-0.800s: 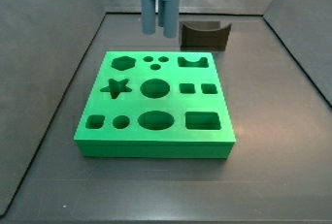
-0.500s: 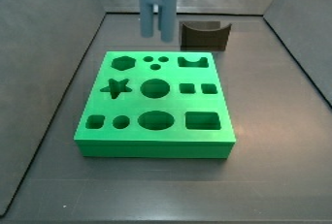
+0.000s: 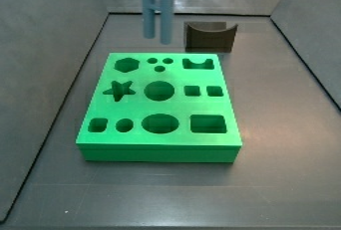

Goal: Insert the 3 prong object.

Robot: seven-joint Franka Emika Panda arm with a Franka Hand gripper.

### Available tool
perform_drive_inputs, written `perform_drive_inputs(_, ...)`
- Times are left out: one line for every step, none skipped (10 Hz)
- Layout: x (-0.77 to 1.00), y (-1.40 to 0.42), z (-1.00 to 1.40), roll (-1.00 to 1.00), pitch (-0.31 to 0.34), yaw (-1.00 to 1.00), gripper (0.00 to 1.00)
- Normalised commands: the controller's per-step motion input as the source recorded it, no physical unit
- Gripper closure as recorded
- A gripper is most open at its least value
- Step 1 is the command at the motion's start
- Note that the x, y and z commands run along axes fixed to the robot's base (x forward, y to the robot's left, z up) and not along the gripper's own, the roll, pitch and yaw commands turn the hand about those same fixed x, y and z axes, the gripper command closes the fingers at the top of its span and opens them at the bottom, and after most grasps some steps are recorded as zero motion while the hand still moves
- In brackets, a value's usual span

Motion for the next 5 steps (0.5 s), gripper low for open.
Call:
perform_drive_inputs(-0.29, 0.14, -0.64, 0.0, 0.0, -0.89, 1.0)
perform_drive_inputs(-0.24, 0.12, -0.65, 0.0, 0.0, -0.94, 1.0)
perform_drive_inputs(-0.17, 0.03, -0.61, 0.0, 0.0, -1.0, 1.0)
perform_drive_inputs(0.0, 0.0, -0.49, 0.0, 0.0, -1.0, 1.0)
perform_drive_inputs(0.07, 0.0, -0.38, 0.0, 0.0, -1.0, 1.0)
